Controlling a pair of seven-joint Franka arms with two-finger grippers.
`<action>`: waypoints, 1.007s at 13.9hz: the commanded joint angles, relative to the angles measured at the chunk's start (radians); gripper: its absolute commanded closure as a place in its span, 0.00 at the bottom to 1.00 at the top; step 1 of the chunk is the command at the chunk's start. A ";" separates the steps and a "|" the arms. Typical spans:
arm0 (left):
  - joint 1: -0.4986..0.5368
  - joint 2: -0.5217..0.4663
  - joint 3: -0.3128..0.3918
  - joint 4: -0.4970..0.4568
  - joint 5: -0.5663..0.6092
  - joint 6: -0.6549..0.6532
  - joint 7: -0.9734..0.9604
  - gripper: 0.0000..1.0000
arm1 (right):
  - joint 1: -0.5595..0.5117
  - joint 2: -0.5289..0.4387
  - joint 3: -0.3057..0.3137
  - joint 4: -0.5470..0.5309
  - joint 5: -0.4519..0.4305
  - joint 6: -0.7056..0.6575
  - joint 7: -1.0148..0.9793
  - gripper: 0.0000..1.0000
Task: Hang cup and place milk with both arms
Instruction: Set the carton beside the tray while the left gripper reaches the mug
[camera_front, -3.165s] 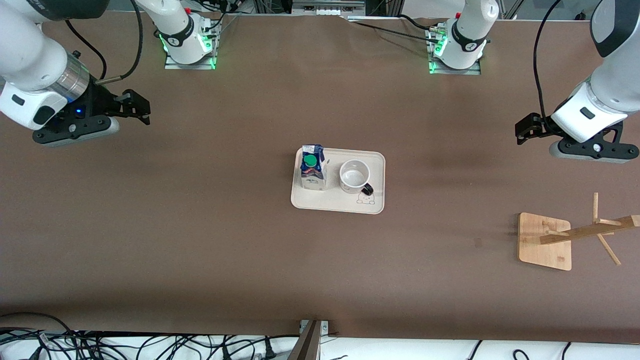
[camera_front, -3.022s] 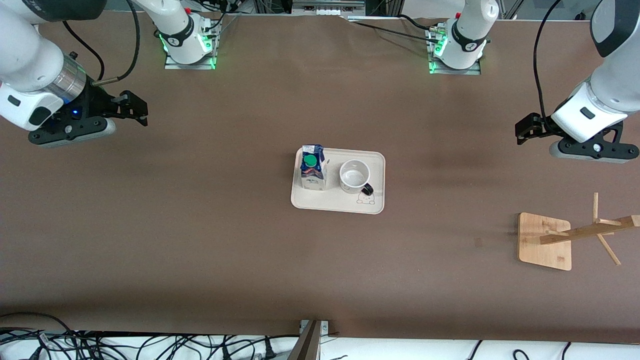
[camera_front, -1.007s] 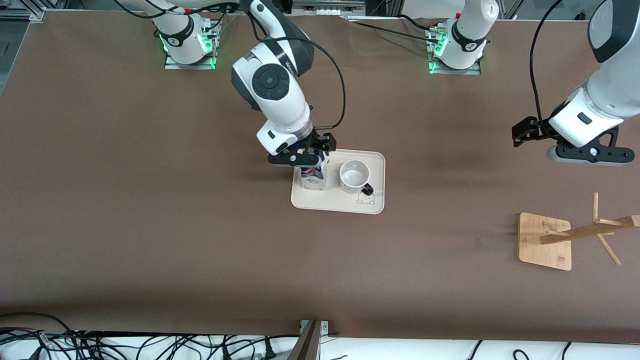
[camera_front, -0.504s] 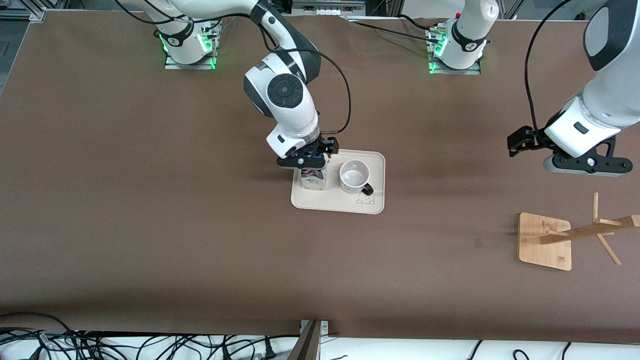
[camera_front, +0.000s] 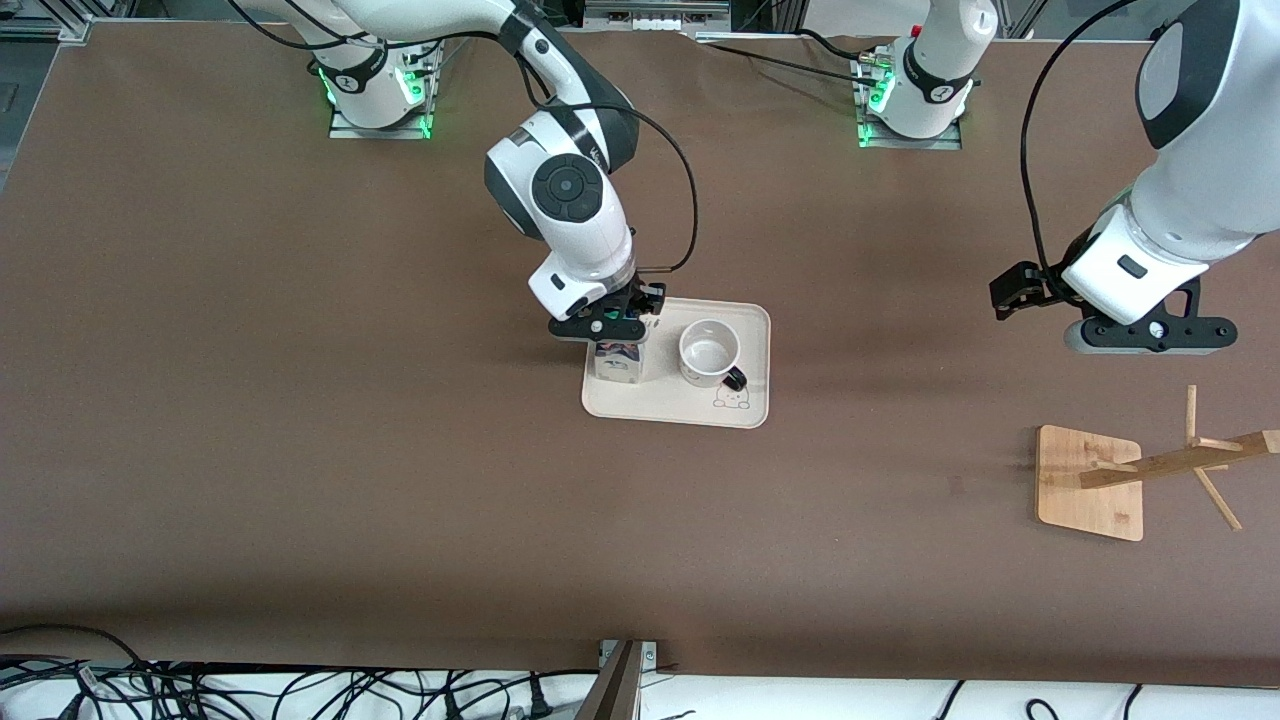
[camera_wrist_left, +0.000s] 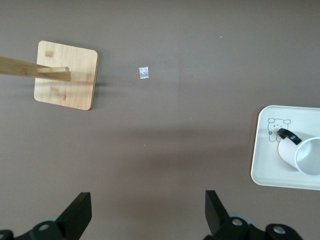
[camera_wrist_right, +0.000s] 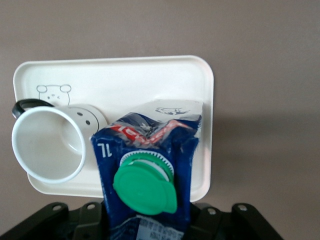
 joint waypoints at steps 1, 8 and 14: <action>-0.012 0.013 0.003 0.034 -0.078 -0.019 -0.125 0.00 | -0.044 -0.047 0.002 0.018 -0.005 -0.058 -0.046 0.67; -0.118 0.085 0.003 0.026 -0.198 -0.021 -0.628 0.00 | -0.275 -0.159 -0.001 0.006 0.028 -0.271 -0.451 0.66; -0.276 0.304 0.007 0.020 -0.182 0.237 -1.093 0.00 | -0.451 -0.229 -0.016 -0.203 0.034 -0.238 -0.713 0.64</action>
